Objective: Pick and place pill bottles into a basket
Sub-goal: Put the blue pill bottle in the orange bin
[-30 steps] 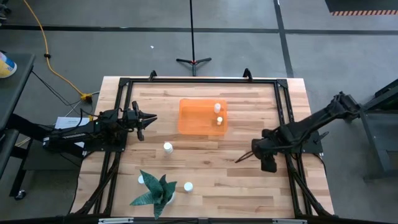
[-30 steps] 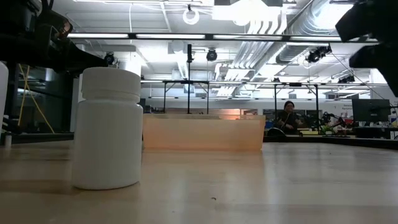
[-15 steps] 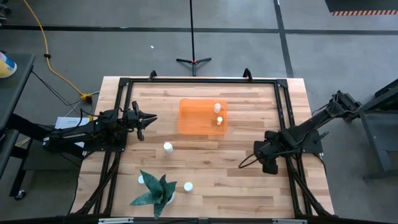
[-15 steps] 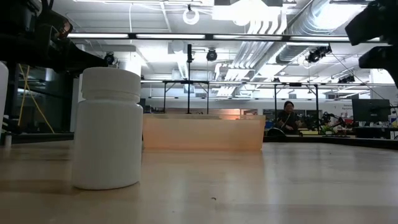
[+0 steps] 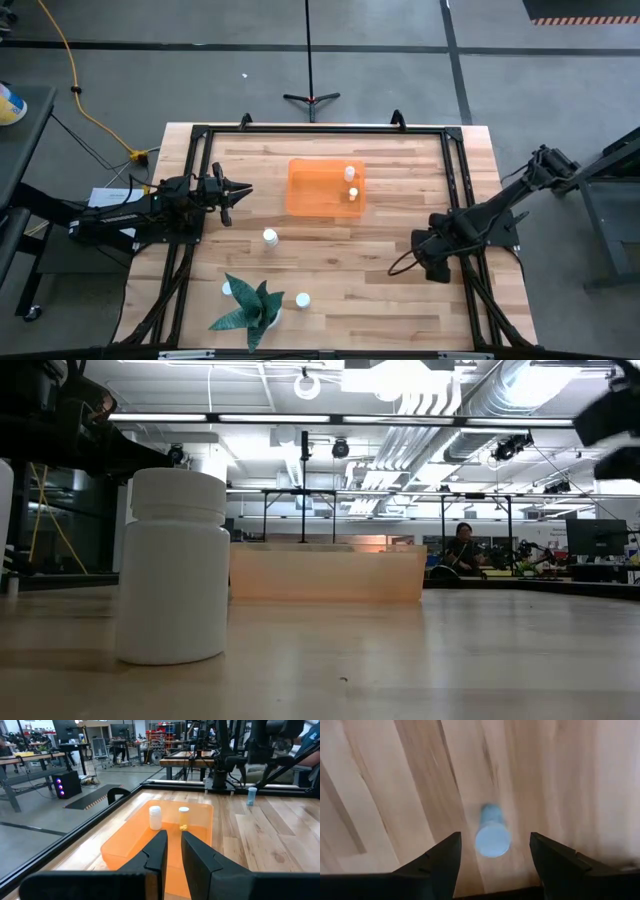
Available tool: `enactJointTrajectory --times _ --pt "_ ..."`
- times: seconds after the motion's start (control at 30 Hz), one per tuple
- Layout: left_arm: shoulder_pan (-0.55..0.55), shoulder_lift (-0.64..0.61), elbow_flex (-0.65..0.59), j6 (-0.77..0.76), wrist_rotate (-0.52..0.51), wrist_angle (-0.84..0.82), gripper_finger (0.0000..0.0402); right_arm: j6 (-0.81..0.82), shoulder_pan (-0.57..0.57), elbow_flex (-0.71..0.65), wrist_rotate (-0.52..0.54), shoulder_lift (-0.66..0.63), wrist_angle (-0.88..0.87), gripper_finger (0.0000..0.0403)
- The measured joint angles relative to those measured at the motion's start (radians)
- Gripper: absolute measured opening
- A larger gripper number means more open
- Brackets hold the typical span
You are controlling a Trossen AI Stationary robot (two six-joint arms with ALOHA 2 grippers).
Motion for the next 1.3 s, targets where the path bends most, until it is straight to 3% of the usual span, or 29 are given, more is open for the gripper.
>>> enactJointTrajectory --times 0.17,0.47,1.3 --pt "0.0 0.0 0.0 0.0 0.0 0.0 0.0092 0.017 -0.009 -0.065 -0.076 0.0 0.056 0.0233" --pt "0.0 0.0 0.0 0.0 0.0 0.0 0.0092 0.009 -0.01 -0.074 -0.003 0.0 0.085 0.0234" --pt "0.0 0.0 0.0 0.0 0.0 0.0 0.0092 -0.017 -0.01 -0.073 -0.017 0.0 0.085 0.0199"
